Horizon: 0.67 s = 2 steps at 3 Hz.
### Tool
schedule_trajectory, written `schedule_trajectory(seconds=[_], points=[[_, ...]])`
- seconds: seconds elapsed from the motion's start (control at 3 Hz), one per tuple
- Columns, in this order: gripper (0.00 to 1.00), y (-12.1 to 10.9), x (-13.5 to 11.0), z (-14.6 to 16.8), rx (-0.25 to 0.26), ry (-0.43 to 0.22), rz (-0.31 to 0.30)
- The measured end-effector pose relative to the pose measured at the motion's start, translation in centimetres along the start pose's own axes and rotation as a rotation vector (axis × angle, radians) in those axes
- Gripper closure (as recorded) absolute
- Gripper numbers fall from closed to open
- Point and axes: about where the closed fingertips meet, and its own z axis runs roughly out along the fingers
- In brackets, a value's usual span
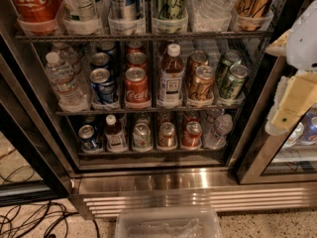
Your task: Pick blue plastic bottle from middle shelf of fridge
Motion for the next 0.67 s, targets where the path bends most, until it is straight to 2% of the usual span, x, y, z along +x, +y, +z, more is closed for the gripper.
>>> schedule_trajectory(seconds=[0.33, 0.67], points=[[0.00, 1.1, -0.8, 3.0, -0.012, -0.077, 0.061], [0.00, 0.7, -2.3, 6.2, 0.022, -0.181, 0.112]])
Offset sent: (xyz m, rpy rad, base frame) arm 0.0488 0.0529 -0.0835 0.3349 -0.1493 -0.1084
